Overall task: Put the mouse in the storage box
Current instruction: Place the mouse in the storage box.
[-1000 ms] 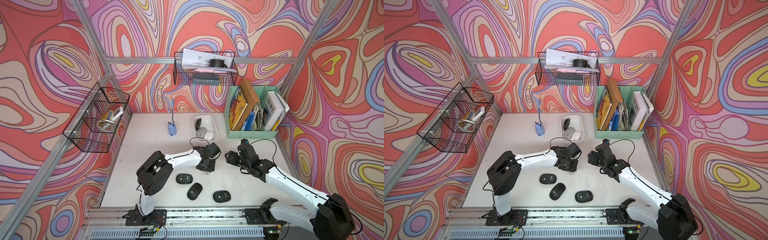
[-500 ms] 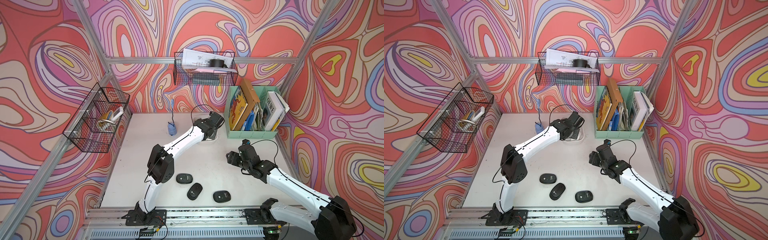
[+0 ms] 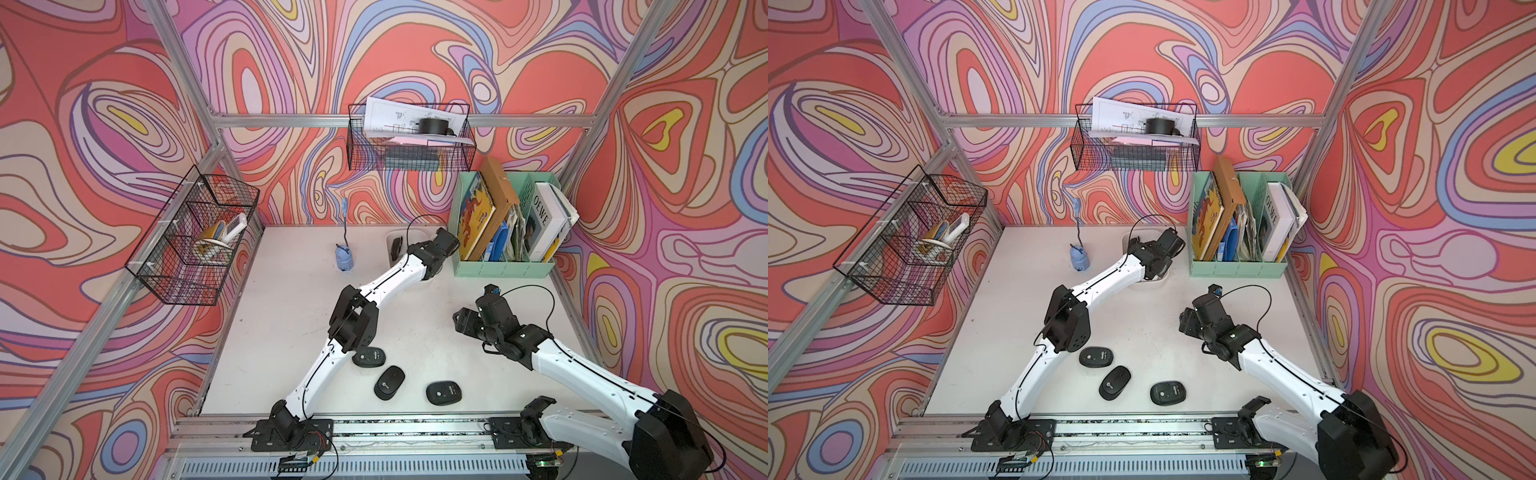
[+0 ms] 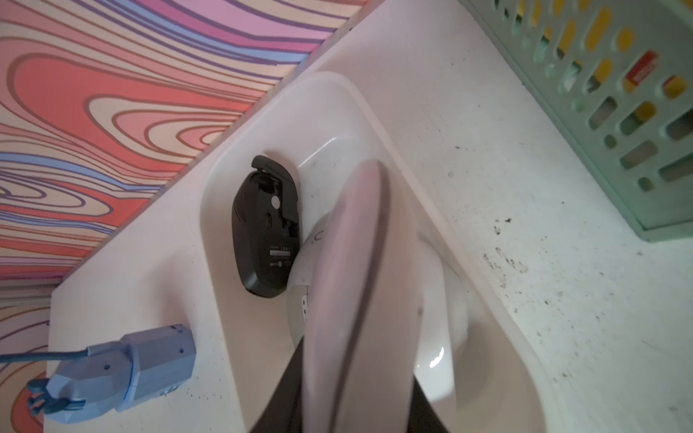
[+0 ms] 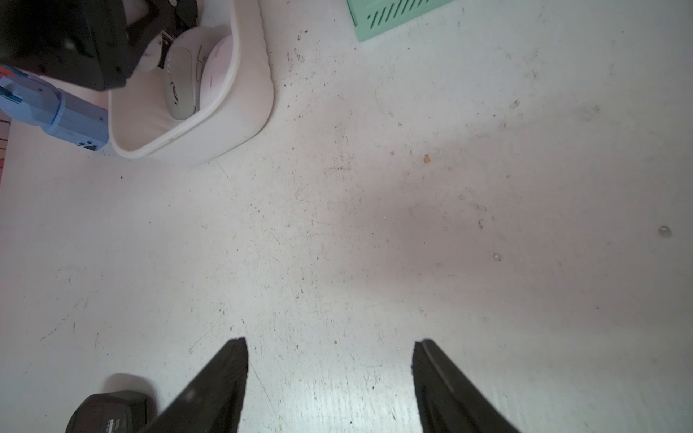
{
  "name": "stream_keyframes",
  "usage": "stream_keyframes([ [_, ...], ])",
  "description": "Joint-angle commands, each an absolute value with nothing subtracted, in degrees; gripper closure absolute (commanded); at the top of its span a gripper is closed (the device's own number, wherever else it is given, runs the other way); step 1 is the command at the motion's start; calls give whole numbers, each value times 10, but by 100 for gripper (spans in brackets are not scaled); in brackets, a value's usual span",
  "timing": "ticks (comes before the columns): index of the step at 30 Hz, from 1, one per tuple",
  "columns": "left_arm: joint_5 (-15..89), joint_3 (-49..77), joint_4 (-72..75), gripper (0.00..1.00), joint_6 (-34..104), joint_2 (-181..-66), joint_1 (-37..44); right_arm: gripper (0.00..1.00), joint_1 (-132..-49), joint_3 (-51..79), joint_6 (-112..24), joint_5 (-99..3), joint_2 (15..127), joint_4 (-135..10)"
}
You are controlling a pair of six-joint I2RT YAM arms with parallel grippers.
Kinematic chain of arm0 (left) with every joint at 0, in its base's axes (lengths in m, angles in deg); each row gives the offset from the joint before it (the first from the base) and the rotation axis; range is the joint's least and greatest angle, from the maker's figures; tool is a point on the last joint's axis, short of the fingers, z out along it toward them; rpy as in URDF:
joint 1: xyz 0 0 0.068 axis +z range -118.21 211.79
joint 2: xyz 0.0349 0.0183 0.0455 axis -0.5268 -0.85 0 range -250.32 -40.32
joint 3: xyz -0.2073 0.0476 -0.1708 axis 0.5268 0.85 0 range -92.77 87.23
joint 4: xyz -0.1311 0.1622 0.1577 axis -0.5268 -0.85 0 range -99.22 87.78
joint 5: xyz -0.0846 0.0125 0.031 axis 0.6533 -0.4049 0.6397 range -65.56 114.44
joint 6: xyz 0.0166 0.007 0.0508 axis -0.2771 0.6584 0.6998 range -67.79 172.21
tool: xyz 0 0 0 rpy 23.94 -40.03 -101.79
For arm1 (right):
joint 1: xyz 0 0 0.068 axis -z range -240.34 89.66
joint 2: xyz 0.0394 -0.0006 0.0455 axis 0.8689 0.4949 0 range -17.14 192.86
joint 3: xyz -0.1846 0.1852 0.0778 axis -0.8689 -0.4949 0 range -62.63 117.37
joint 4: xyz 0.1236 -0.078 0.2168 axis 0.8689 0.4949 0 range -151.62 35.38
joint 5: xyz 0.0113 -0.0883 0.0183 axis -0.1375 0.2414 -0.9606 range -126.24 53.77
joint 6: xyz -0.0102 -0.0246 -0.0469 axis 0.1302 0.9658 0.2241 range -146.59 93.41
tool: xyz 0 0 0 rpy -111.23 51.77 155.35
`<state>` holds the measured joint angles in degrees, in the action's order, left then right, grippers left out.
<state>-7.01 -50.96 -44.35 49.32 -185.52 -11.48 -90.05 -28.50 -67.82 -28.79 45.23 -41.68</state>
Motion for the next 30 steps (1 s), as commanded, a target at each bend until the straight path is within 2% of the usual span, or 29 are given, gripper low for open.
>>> stream_keyframes([
  [1,-118,-528,-387,84,558,-1881,-108,29,-904,-295,-683,-291,459,-431],
  [9,-124,-609,-340,83,620,-1949,-87,29,-904,-307,-693,-296,456,-433],
  [18,-130,-603,-227,76,747,-1986,-76,29,-904,-317,-702,-298,448,-431],
  [28,-121,-599,-241,71,761,-2006,-56,29,-904,-316,-707,-299,458,-433],
  [30,-121,-594,-239,59,765,-2006,-55,29,-904,-317,-707,-301,462,-436],
])
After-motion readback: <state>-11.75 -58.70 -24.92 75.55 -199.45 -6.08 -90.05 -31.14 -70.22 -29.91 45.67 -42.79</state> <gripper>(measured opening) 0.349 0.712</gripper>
